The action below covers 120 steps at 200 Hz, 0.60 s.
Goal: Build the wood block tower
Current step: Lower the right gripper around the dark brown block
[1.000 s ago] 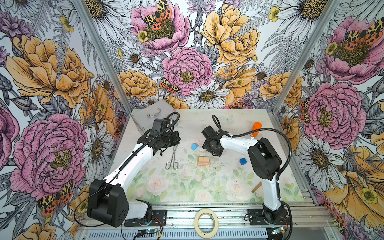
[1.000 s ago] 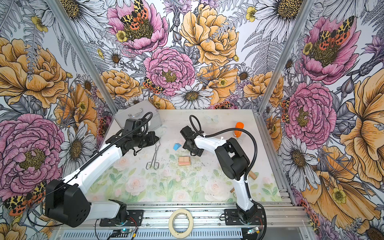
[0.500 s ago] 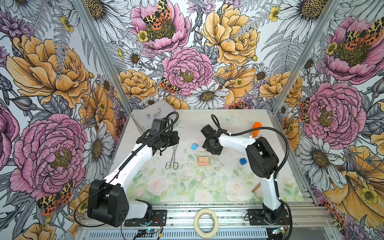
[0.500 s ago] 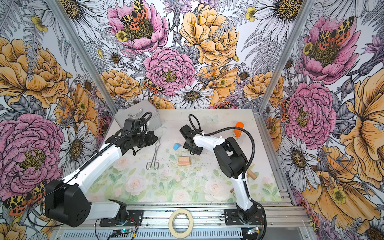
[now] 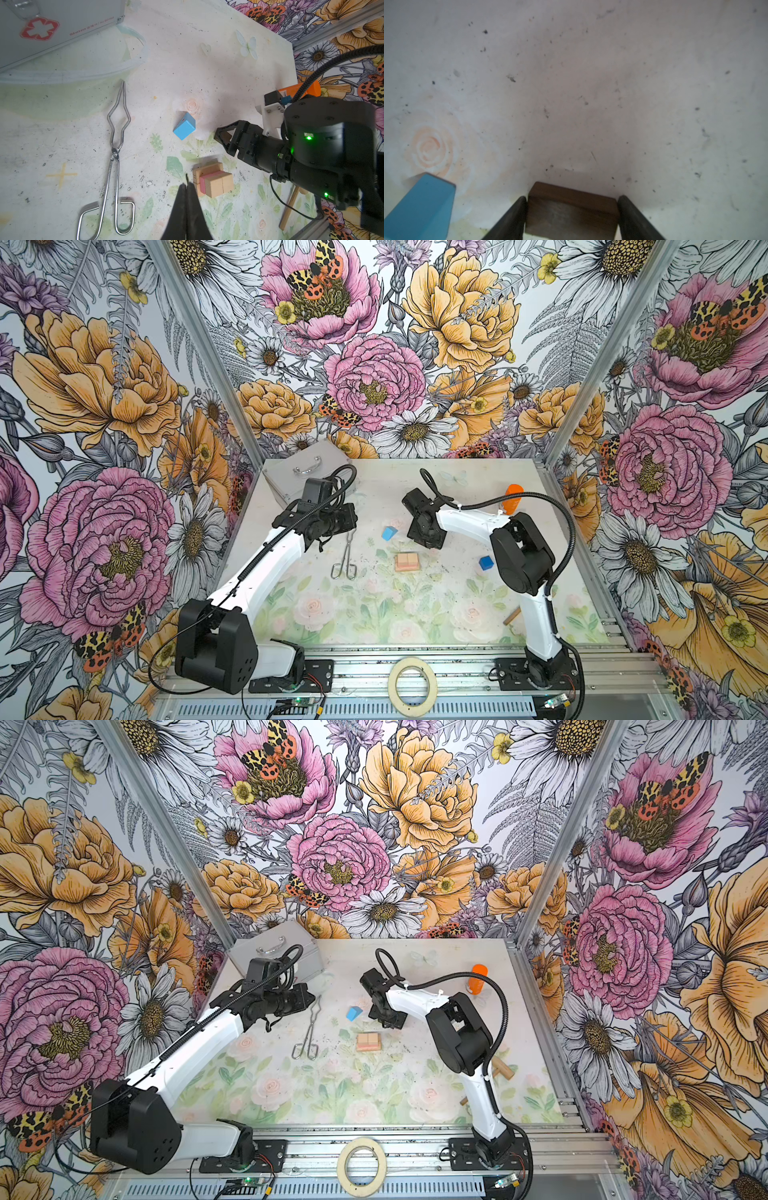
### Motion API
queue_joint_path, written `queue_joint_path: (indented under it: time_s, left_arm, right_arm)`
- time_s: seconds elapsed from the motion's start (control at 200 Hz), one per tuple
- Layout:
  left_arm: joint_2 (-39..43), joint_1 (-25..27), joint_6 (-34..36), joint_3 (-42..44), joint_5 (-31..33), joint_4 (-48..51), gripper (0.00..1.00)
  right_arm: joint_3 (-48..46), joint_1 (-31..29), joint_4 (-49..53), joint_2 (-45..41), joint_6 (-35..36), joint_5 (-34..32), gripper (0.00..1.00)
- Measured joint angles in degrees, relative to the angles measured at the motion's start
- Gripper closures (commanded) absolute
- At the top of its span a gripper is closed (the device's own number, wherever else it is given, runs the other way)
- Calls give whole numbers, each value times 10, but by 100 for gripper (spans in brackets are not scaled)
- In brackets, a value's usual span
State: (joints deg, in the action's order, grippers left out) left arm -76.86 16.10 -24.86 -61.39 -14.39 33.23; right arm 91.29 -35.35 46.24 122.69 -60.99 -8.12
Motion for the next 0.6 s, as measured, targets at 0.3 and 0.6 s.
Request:
queue_joint_path:
  time_s: [0.3,0.6]
  left_arm:
    - [0,0,0,0,0,0,99]
    - [0,0,0,3,0,0,99]
  right_arm:
    - [-14,8,14,-8,38,-2,32]
    - [-52,20,18,-34,113,5,32]
